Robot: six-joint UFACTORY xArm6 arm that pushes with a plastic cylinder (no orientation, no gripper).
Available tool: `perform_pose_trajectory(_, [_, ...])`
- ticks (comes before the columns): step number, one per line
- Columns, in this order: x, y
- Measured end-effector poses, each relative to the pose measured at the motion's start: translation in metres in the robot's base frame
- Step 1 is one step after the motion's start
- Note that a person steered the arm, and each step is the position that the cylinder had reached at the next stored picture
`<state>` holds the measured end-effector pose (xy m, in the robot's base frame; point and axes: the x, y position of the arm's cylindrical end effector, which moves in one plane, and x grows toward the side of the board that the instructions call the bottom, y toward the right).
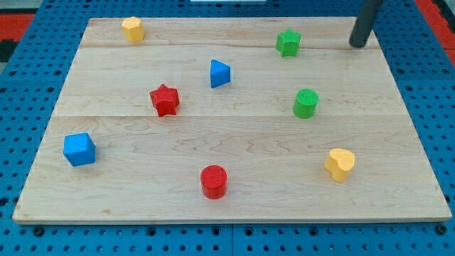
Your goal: Place the arm towards the top right side of the green circle
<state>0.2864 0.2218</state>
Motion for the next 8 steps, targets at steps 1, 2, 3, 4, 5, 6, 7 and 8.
perform_pose_trajectory(1, [0.033,-0.024])
perform_pose_trajectory(2, [0.046,-0.037])
perform_pose_trajectory(3, [0.046,-0.036])
perform_pose_trajectory(4, [0.046,-0.035])
perform_pose_trajectory(5, [0.047,-0.035])
perform_pose_trajectory(6, [0.049,-0.035])
perform_pose_trajectory(7, [0.041,-0.035])
perform_pose_trajectory(8, [0.041,-0.049])
